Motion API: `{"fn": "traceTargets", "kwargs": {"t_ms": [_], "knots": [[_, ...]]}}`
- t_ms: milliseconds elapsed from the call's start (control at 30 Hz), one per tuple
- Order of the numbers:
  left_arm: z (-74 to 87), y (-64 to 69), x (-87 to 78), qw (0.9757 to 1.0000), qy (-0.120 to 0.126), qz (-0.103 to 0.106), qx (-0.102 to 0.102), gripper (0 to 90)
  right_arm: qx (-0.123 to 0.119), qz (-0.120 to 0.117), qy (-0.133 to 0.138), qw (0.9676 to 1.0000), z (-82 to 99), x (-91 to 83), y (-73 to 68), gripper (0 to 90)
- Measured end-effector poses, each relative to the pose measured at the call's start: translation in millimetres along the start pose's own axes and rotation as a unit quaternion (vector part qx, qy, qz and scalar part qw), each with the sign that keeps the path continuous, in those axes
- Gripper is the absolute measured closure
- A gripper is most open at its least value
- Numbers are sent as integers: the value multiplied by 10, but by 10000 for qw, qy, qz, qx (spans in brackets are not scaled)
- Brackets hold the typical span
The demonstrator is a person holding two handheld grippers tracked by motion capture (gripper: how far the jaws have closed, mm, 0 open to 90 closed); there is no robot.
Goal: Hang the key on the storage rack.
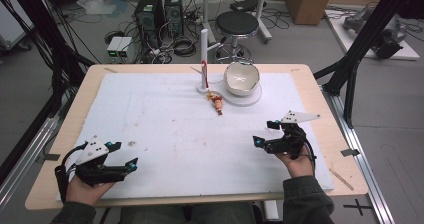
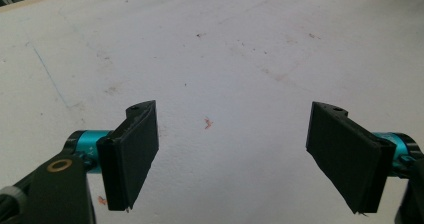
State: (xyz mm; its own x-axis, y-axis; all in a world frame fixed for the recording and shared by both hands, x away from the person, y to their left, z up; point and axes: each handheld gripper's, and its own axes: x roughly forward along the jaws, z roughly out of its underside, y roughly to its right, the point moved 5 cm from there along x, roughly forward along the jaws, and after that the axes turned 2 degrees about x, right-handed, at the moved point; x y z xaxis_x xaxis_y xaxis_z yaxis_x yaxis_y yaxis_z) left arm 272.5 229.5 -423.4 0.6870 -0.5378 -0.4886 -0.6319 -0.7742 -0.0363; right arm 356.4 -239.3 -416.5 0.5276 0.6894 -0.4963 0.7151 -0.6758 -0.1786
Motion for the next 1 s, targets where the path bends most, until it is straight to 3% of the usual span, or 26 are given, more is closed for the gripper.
{"fn": "traceTargets", "kwargs": {"t_ms": [1000], "knots": [[34, -19, 2, 10000, -32, 53, -38, 215, -68, 49, -5, 10000, 219, -225, -112, 118]]}}
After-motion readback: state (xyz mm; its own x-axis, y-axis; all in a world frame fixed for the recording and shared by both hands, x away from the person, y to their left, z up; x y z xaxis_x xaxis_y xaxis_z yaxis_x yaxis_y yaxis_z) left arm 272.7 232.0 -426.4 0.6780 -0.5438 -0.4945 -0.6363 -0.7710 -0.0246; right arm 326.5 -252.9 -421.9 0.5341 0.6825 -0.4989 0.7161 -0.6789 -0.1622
